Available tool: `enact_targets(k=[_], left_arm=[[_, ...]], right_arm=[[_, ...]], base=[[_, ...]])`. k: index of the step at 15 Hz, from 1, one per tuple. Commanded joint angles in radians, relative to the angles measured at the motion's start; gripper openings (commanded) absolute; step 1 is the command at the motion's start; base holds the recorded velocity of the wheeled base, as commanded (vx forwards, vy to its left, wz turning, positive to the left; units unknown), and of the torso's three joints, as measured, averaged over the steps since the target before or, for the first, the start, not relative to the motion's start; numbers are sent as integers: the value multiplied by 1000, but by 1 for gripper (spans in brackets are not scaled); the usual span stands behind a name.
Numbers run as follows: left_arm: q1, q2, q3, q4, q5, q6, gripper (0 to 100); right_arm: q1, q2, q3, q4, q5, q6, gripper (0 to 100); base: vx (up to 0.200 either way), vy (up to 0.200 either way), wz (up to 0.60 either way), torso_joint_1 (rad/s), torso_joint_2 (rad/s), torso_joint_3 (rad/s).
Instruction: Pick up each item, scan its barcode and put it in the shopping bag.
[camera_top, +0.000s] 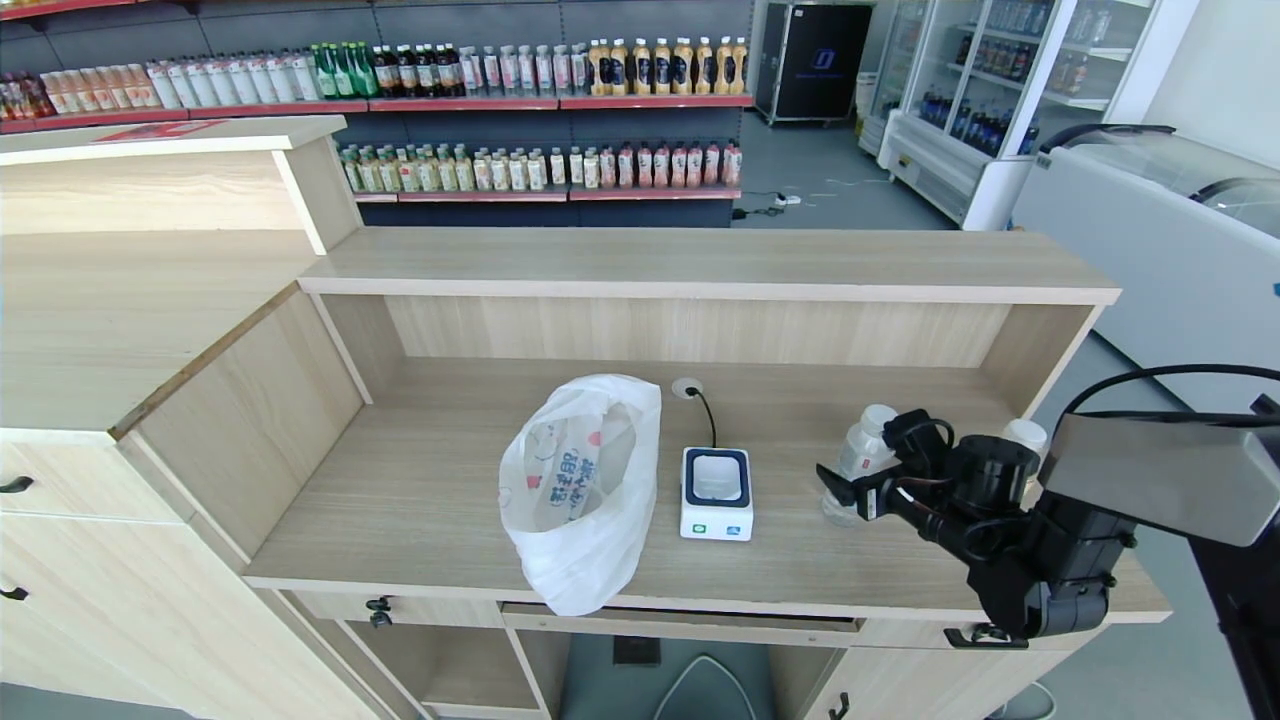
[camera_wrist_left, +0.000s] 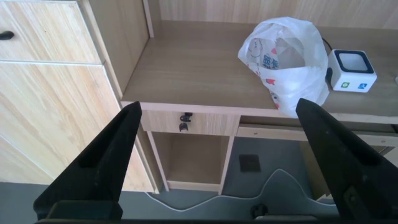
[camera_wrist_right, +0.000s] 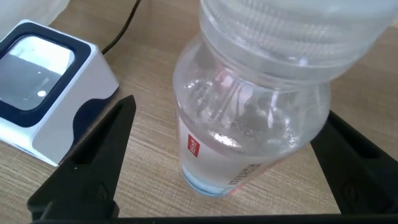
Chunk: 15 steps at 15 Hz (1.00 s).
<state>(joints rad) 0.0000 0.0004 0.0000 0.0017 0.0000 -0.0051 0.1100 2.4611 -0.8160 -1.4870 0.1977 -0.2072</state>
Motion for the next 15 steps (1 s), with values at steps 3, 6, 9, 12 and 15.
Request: enact_targets(k=[3, 6, 9, 12, 15], left_arm=[[0, 0, 0, 0, 0, 1, 100], [0, 0, 0, 0, 0, -1, 100], [0, 0, 0, 0, 0, -1, 100], [0, 0, 0, 0, 0, -1, 100], [0, 0, 0, 0, 0, -1, 100]], right_arm=[[8, 24, -23, -10, 0, -1, 100], [16, 36, -26, -12, 0, -1, 100], [17, 65, -43, -35, 0, -3, 100], [17, 84, -46, -39, -1, -3, 100], [20, 102, -98, -30, 2, -1, 100]], base=[[0, 0, 0, 0, 0, 0], [0, 0, 0, 0, 0, 0], [0, 0, 0, 0, 0, 0], [0, 0, 0, 0, 0, 0], [0, 0, 0, 0, 0, 0]])
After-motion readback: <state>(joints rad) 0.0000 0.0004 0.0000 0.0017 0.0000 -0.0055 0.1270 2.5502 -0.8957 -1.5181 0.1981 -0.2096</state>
